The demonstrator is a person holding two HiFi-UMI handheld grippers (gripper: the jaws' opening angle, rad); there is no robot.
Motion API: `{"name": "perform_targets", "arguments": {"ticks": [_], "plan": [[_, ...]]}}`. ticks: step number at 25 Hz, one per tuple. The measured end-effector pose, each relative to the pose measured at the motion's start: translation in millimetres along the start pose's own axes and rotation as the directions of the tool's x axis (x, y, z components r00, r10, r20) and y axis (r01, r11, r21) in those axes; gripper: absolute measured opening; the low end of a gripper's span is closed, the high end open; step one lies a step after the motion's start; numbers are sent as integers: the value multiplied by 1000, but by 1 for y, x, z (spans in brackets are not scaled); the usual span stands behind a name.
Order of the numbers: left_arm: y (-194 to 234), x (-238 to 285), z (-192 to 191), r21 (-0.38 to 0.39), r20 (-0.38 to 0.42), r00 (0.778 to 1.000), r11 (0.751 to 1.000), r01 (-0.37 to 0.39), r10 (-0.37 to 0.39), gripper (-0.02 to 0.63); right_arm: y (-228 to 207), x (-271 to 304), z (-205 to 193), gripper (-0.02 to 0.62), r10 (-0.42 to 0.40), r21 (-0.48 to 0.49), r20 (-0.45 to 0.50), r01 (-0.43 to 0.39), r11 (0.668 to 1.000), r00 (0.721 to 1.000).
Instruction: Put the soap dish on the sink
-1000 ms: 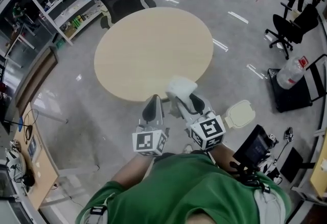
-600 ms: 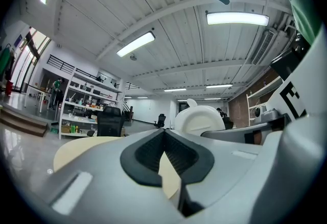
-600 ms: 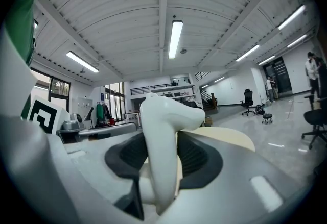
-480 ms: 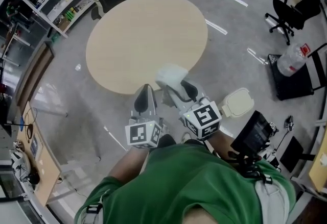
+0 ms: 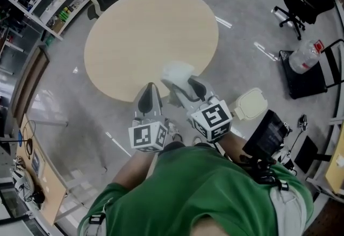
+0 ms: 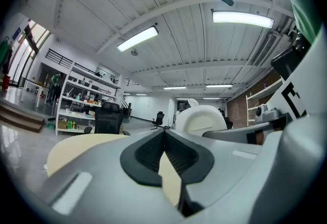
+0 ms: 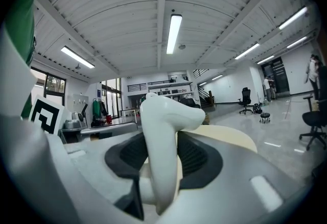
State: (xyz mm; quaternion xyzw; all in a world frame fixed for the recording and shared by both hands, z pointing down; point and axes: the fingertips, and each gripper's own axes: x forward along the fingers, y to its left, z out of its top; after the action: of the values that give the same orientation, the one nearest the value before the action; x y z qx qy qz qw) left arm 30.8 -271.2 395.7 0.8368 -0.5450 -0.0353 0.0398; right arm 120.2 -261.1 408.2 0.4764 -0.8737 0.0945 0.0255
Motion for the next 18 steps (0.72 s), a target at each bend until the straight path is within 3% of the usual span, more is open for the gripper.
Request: {"name": "perform_targets", "arguments": {"ticks": [18], "plan": [[108, 77, -3, -40, -1, 999, 998, 50, -50, 6, -8, 129, 11, 164, -68, -3, -19, 68, 998, 997]]}}
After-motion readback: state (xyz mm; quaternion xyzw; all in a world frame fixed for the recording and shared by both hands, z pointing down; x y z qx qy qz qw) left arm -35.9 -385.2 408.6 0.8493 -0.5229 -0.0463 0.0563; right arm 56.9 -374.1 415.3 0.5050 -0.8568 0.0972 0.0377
